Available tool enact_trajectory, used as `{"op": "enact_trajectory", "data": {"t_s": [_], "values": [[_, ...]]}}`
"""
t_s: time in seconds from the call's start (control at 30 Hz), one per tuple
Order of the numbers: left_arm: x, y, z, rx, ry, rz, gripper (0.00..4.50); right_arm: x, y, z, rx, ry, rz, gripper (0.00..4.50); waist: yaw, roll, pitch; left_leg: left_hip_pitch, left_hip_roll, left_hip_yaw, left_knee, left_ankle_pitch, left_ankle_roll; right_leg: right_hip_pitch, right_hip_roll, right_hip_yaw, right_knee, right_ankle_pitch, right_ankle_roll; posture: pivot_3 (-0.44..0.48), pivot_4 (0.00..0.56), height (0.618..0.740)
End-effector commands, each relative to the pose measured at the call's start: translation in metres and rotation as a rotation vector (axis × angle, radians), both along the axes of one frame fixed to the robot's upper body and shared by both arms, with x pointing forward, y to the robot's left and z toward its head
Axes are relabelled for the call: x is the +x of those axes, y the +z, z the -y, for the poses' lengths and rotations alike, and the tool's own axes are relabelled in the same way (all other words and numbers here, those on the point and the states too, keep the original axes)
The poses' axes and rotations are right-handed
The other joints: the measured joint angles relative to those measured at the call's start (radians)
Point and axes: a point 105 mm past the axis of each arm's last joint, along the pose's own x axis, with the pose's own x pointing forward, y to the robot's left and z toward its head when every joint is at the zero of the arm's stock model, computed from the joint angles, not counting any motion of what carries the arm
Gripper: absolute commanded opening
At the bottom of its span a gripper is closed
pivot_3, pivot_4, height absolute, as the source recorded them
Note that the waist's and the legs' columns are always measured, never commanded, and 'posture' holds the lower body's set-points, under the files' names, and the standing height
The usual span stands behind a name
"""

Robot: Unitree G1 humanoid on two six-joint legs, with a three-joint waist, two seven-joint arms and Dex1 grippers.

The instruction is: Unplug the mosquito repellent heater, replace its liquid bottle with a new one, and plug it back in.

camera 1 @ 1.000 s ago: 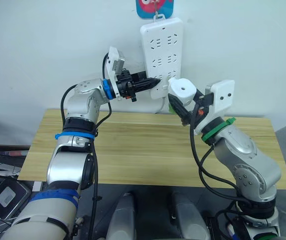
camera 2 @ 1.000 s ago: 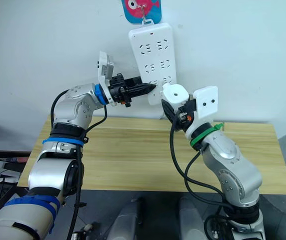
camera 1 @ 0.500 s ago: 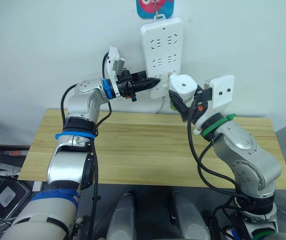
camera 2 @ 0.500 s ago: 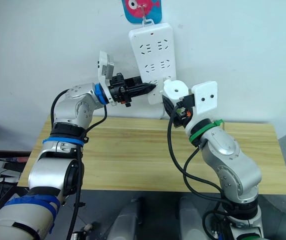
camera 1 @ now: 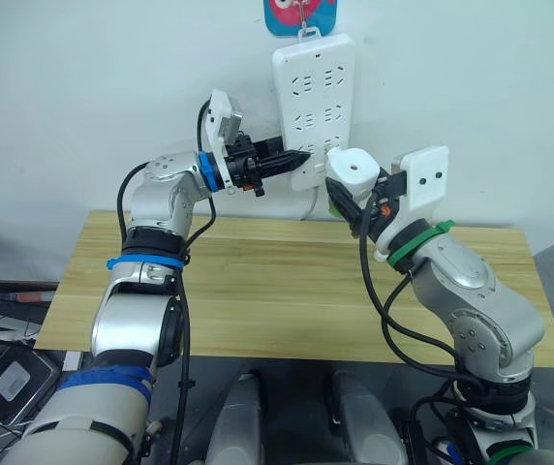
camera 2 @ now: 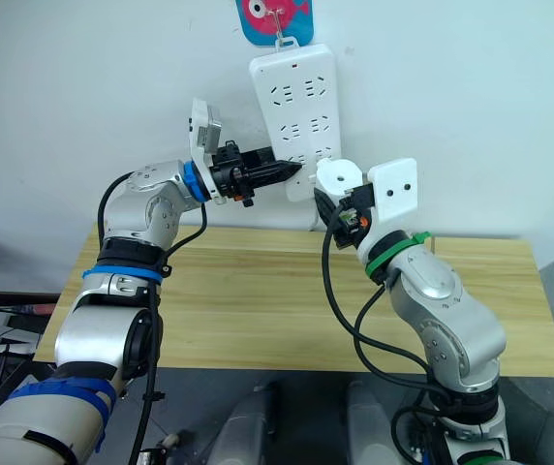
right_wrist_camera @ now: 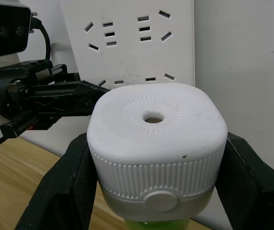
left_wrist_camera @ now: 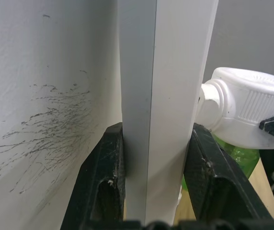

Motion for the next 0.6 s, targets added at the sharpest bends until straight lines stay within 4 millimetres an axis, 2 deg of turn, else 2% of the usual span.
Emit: {"op": "enact_trajectory", "data": {"t_s": [0.03, 0.4, 0.6], "values": [[-0.003, 0.012, 0.003, -0.013, -0.015, 0.045, 1.32, -0.005, 0.020, 0.000, 0.029, -0.003, 0.089, 2.96, 0.000, 0.000, 0.000, 0.000, 0.000, 0.000, 0.000, 0.000, 0.000, 0.000, 0.000, 0.000, 0.000, 0.000, 0.000, -0.058, 0.274, 0.740], [-0.004, 0.014, 0.005, -0.018, -0.020, 0.052, 1.32, 0.002, 0.016, 0.001, -0.006, -0.032, 0.060, 2.96, 0.000, 0.000, 0.000, 0.000, 0.000, 0.000, 0.000, 0.000, 0.000, 0.000, 0.000, 0.000, 0.000, 0.000, 0.000, -0.060, 0.274, 0.740], [-0.008, 0.009, 0.011, -0.007, -0.040, 0.065, 1.32, 0.011, 0.015, -0.008, -0.001, -0.037, 0.024, 2.96, -0.005, 0.000, 0.000, 0.000, 0.000, 0.000, 0.000, 0.000, 0.000, 0.000, 0.000, 0.000, 0.000, 0.000, 0.000, -0.065, 0.274, 0.740]]}}
